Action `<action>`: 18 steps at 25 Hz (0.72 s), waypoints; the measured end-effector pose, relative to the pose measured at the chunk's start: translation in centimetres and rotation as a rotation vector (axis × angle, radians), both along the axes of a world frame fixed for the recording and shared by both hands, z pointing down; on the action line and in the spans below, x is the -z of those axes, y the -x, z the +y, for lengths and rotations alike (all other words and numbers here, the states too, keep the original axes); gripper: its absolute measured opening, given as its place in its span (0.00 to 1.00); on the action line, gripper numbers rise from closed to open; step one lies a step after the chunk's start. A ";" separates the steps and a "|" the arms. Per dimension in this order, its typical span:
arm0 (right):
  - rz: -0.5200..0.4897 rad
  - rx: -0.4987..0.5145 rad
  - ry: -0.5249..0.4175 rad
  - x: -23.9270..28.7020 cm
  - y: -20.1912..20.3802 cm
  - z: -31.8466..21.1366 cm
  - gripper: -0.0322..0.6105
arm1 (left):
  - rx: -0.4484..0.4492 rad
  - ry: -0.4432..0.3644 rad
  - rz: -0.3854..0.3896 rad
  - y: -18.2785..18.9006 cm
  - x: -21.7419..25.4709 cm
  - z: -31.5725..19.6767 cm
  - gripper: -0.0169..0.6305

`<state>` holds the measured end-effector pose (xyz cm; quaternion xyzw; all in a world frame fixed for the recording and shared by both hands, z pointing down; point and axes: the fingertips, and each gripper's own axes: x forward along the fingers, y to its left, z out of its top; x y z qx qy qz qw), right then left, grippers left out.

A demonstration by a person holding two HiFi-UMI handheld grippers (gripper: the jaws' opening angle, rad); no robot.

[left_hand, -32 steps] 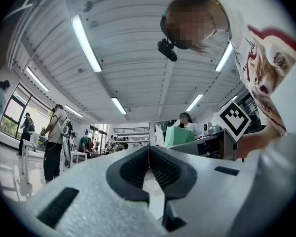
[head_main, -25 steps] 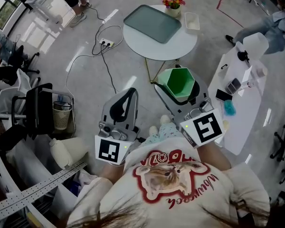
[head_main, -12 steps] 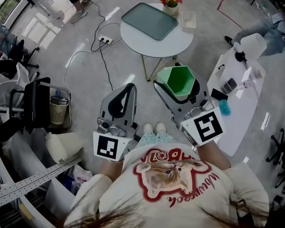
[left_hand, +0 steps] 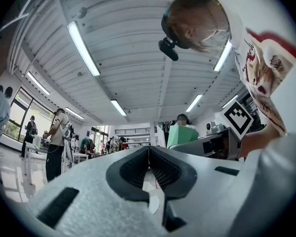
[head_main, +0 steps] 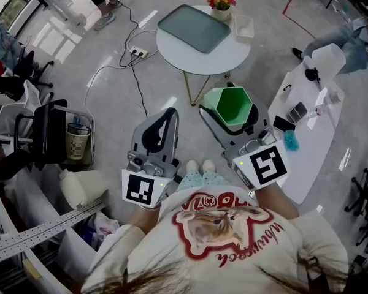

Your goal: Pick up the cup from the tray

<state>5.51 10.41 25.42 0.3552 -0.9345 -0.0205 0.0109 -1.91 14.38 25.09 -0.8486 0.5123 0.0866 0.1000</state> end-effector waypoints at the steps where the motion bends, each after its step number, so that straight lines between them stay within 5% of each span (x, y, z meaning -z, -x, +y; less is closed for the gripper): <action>1: -0.001 -0.005 0.005 0.0 -0.1 -0.1 0.52 | -0.001 0.000 0.000 -0.1 0.0 0.0 0.05; 18: -0.018 -0.010 -0.002 0.3 -0.2 -0.2 0.52 | -0.004 0.003 0.006 0.0 0.0 -0.4 0.05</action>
